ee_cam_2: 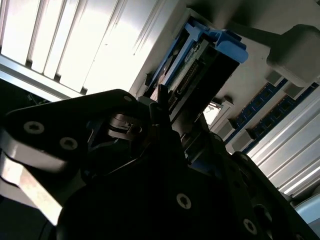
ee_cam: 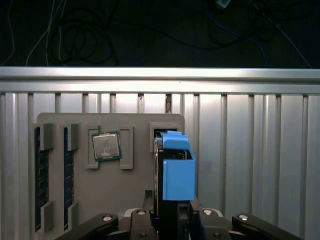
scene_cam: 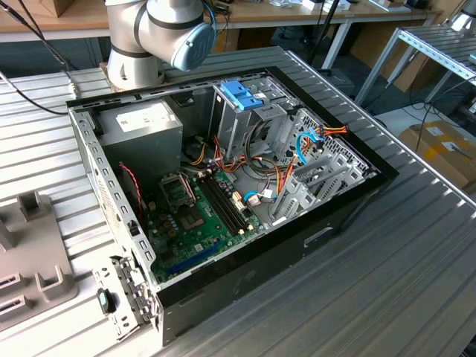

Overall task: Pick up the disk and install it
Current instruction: 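Pick up the disk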

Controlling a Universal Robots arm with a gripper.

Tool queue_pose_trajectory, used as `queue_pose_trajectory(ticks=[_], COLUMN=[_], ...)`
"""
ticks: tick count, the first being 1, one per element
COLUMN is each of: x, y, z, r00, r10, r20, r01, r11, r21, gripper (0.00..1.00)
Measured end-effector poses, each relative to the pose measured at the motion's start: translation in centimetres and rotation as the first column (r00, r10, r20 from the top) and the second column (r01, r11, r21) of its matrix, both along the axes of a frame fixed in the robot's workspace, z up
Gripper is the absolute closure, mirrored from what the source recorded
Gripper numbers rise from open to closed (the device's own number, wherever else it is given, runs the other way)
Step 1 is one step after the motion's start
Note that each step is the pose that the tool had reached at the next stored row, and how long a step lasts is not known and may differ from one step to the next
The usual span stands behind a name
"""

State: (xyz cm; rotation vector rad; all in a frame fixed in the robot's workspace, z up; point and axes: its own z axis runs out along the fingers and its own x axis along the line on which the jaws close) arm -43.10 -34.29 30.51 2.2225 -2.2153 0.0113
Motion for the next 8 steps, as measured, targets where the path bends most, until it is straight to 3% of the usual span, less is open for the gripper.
queue_pose_trajectory(ticks=[8], x=[0.0], y=[-0.03], z=[0.0], r00=[1.0], r10=[0.0], r20=[0.0], r01=[0.0], r11=[1.0], r21=[0.0], gripper=[0.65])
